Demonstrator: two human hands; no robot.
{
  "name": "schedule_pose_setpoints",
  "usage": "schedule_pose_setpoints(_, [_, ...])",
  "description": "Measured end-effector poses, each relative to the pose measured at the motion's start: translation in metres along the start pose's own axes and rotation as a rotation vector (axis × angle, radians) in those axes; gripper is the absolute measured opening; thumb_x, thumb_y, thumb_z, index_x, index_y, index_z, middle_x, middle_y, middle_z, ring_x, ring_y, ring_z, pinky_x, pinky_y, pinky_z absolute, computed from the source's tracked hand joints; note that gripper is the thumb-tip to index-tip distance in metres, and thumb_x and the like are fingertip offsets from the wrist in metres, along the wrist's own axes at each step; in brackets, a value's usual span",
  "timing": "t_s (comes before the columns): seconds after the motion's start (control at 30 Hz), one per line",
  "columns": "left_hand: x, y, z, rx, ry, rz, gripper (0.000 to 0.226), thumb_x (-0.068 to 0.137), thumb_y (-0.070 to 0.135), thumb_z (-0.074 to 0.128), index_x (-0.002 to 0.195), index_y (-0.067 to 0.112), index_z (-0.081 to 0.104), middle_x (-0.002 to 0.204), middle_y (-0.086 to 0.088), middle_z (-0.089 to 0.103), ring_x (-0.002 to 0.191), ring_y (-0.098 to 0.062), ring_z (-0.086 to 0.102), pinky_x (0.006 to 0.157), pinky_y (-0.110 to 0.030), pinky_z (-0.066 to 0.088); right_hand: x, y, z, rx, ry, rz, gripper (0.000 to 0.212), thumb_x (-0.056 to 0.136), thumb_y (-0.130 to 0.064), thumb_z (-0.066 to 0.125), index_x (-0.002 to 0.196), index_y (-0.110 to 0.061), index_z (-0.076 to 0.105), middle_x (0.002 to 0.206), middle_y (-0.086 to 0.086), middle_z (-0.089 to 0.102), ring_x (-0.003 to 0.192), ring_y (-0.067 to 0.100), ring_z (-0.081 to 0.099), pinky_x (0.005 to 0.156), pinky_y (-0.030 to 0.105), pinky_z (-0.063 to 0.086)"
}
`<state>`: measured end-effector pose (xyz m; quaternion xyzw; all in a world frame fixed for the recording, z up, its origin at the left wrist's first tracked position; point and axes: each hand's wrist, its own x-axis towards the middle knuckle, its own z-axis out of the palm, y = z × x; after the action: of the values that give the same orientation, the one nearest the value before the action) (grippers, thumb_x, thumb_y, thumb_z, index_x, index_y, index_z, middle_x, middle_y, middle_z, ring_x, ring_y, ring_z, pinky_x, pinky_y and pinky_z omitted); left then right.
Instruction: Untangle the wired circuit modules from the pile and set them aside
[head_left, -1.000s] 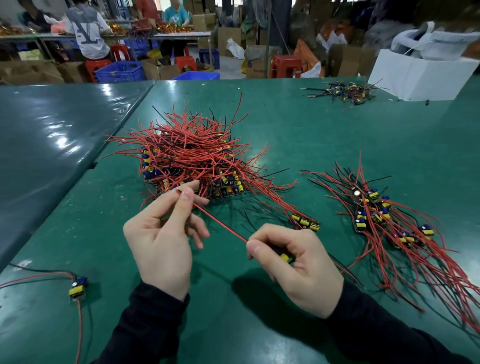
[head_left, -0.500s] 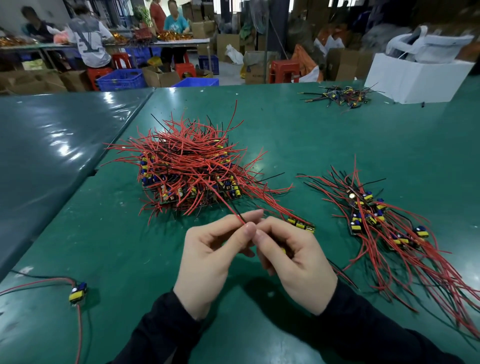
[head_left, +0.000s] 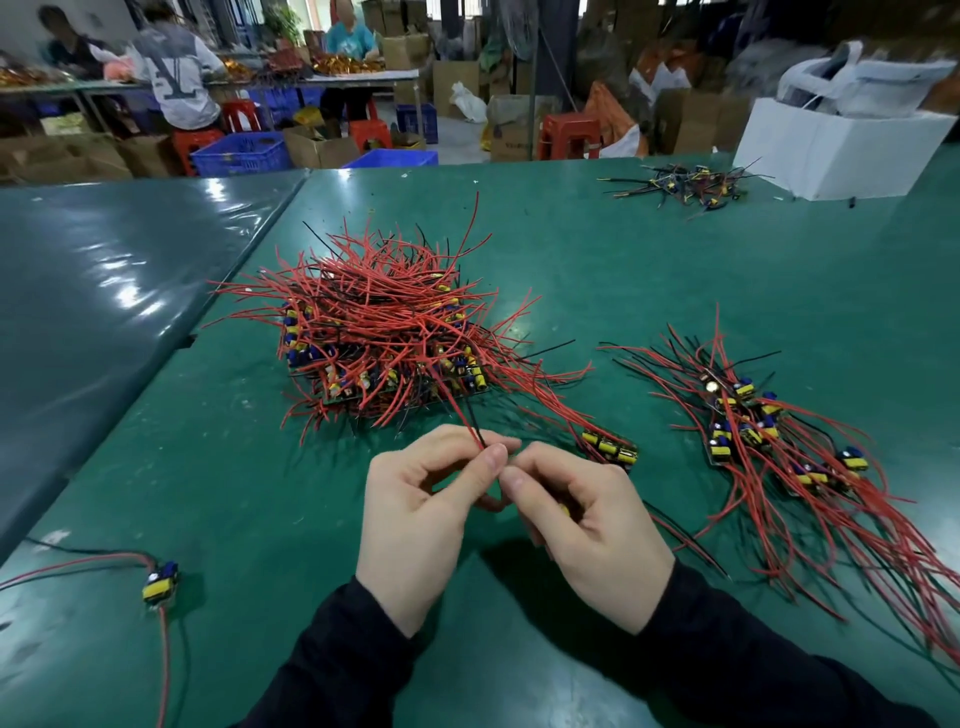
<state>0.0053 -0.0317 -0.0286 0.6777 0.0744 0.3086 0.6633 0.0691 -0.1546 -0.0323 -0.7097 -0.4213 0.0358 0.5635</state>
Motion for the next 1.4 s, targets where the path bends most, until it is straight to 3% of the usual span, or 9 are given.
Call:
schedule_pose_setpoints(0.1, [0.004, 0.003, -0.004, -0.141, 0.057, -0.114, 0.010, 0.070, 0.009, 0.068, 0.066, 0.001, 0.072, 0.084, -0.012, 0.073, 0.071, -0.018, 0.066, 0.058, -0.026, 0.054, -0.001, 0.000, 0.001, -0.001, -0.014, 0.019, 0.024, 0.092, -0.027, 0.053, 0.068, -0.026, 0.052, 0.052, -0.002, 0.045, 0.049, 0.005, 0.038, 0.051, 0.025, 0.034])
schedule_pose_setpoints(0.23, [0.004, 0.005, -0.003, -0.090, 0.081, -0.119, 0.013, 0.077, -0.008, 0.064, 0.065, -0.005, 0.069, 0.077, -0.013, 0.071, 0.067, -0.018, 0.066, 0.059, -0.027, 0.055, -0.002, -0.001, 0.003, 0.013, -0.030, 0.006, 0.025, 0.091, -0.025, 0.054, 0.066, -0.023, 0.052, 0.053, 0.005, 0.045, 0.049, 0.015, 0.038, 0.051, 0.029, 0.034])
schedule_pose_setpoints(0.33, [0.006, 0.007, -0.007, -0.092, 0.092, -0.130, 0.014, 0.076, 0.004, 0.067, 0.062, 0.001, 0.071, 0.079, -0.012, 0.073, 0.069, -0.021, 0.068, 0.060, -0.030, 0.057, -0.003, -0.002, 0.001, 0.054, -0.041, 0.008, 0.025, 0.092, -0.024, 0.054, 0.067, -0.018, 0.053, 0.053, 0.009, 0.044, 0.049, 0.018, 0.039, 0.050, 0.026, 0.033])
schedule_pose_setpoints(0.4, [0.007, 0.008, -0.009, -0.100, 0.105, -0.134, 0.012, 0.076, 0.010, 0.067, 0.065, 0.006, 0.073, 0.079, -0.011, 0.074, 0.066, -0.023, 0.069, 0.060, -0.029, 0.057, -0.003, -0.002, 0.002, 0.066, -0.052, 0.014, 0.026, 0.092, -0.024, 0.054, 0.067, -0.014, 0.053, 0.052, 0.009, 0.043, 0.048, 0.015, 0.038, 0.050, 0.023, 0.032])
schedule_pose_setpoints(0.53, [0.007, 0.005, -0.006, 0.031, 0.173, -0.081, 0.021, 0.081, -0.002, 0.066, 0.065, 0.011, 0.073, 0.073, -0.009, 0.073, 0.067, -0.023, 0.072, 0.056, -0.025, 0.056, -0.004, -0.003, 0.004, 0.047, -0.078, 0.024, 0.026, 0.091, -0.024, 0.054, 0.066, -0.020, 0.052, 0.051, 0.001, 0.042, 0.048, 0.007, 0.037, 0.051, 0.023, 0.033])
schedule_pose_setpoints(0.73, [0.010, 0.006, -0.010, 0.018, 0.205, -0.036, 0.014, 0.080, -0.008, 0.065, 0.074, 0.004, 0.071, 0.076, -0.003, 0.074, 0.067, -0.019, 0.072, 0.052, -0.018, 0.051, -0.004, -0.006, 0.003, 0.081, -0.091, 0.045, 0.026, 0.091, -0.026, 0.053, 0.066, -0.018, 0.052, 0.050, 0.007, 0.043, 0.046, 0.009, 0.037, 0.049, 0.027, 0.033])
schedule_pose_setpoints(1.07, [0.015, 0.007, -0.016, -0.018, 0.273, -0.130, 0.013, 0.080, -0.007, 0.066, 0.072, 0.002, 0.069, 0.073, -0.009, 0.074, 0.065, -0.022, 0.072, 0.047, -0.021, 0.051, -0.006, -0.006, 0.006, 0.069, -0.155, 0.021, 0.027, 0.092, -0.024, 0.053, 0.066, -0.018, 0.052, 0.052, -0.006, 0.043, 0.050, 0.005, 0.039, 0.053, 0.023, 0.034])
schedule_pose_setpoints(1.23, [0.017, 0.009, -0.021, -0.026, 0.308, -0.138, 0.007, 0.082, 0.000, 0.066, 0.075, 0.001, 0.069, 0.073, -0.010, 0.074, 0.064, -0.022, 0.072, 0.046, -0.023, 0.053, -0.005, -0.007, 0.004, 0.083, -0.163, 0.010, 0.027, 0.093, -0.023, 0.053, 0.068, -0.013, 0.053, 0.053, 0.001, 0.044, 0.051, 0.013, 0.041, 0.053, 0.028, 0.036])
schedule_pose_setpoints(1.4, [0.016, 0.010, -0.020, -0.004, 0.323, -0.134, 0.007, 0.083, -0.005, 0.064, 0.076, -0.004, 0.066, 0.071, -0.011, 0.072, 0.061, -0.019, 0.071, 0.045, -0.021, 0.050, -0.007, -0.008, 0.004, 0.062, -0.206, -0.023, 0.025, 0.093, -0.022, 0.055, 0.068, -0.026, 0.051, 0.052, 0.002, 0.045, 0.050, 0.010, 0.040, 0.053, 0.024, 0.034])
